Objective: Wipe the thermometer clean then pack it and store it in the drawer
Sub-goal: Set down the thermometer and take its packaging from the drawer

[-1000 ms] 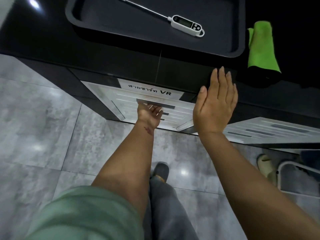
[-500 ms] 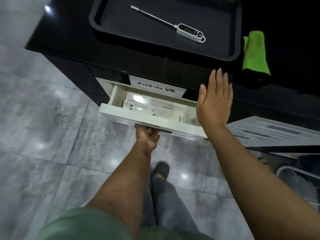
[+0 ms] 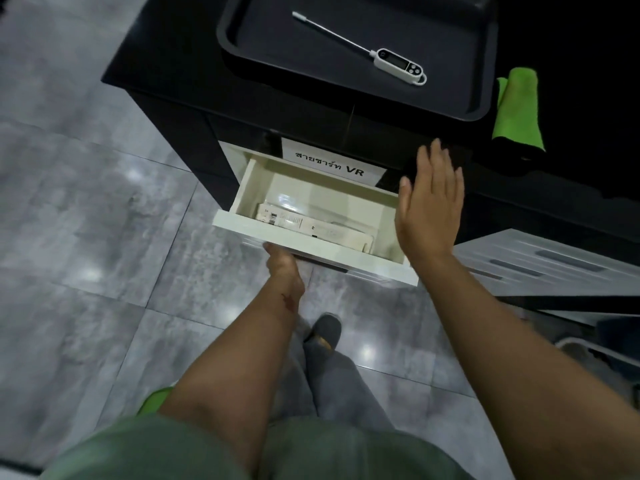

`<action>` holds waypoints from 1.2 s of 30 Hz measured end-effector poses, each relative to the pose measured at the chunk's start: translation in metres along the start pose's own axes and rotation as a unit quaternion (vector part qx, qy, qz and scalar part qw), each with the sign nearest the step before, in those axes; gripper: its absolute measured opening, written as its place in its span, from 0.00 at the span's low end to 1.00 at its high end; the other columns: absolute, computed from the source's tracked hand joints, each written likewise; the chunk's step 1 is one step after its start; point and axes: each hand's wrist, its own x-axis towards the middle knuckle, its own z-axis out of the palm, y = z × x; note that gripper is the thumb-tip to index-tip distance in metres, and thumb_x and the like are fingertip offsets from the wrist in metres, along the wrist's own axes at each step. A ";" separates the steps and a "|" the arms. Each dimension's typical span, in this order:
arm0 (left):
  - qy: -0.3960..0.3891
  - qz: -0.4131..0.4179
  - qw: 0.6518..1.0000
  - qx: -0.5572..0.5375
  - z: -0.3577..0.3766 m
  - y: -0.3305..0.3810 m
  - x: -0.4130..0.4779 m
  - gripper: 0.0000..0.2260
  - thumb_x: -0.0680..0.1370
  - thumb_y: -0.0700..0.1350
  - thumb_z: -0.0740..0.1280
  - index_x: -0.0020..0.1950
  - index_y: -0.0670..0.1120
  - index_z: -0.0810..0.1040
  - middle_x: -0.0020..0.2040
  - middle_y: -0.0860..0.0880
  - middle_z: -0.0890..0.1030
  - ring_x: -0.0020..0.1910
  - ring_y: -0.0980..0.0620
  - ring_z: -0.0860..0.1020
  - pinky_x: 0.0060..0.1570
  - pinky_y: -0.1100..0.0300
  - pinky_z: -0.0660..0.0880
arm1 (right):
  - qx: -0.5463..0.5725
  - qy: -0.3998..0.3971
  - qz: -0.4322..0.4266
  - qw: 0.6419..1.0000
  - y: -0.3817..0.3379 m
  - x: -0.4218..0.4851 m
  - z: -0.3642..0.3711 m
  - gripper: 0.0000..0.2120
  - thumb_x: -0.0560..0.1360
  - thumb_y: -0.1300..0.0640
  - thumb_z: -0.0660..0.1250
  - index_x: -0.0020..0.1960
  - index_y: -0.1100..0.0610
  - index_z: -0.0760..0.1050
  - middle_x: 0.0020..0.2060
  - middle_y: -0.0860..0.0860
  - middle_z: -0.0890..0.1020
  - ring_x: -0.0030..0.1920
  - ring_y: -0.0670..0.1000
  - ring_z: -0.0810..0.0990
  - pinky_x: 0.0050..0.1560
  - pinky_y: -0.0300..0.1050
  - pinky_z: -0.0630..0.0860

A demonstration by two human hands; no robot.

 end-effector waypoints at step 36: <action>-0.012 0.321 0.315 0.893 0.084 0.082 0.084 0.22 0.78 0.52 0.64 0.71 0.47 0.70 0.70 0.46 0.69 0.73 0.42 0.58 0.74 0.43 0.48 | -0.051 -0.476 -0.021 0.878 -0.015 0.012 0.156 0.21 0.76 0.49 0.66 0.67 0.54 0.72 0.64 0.56 0.72 0.65 0.58 0.69 0.63 0.51 0.68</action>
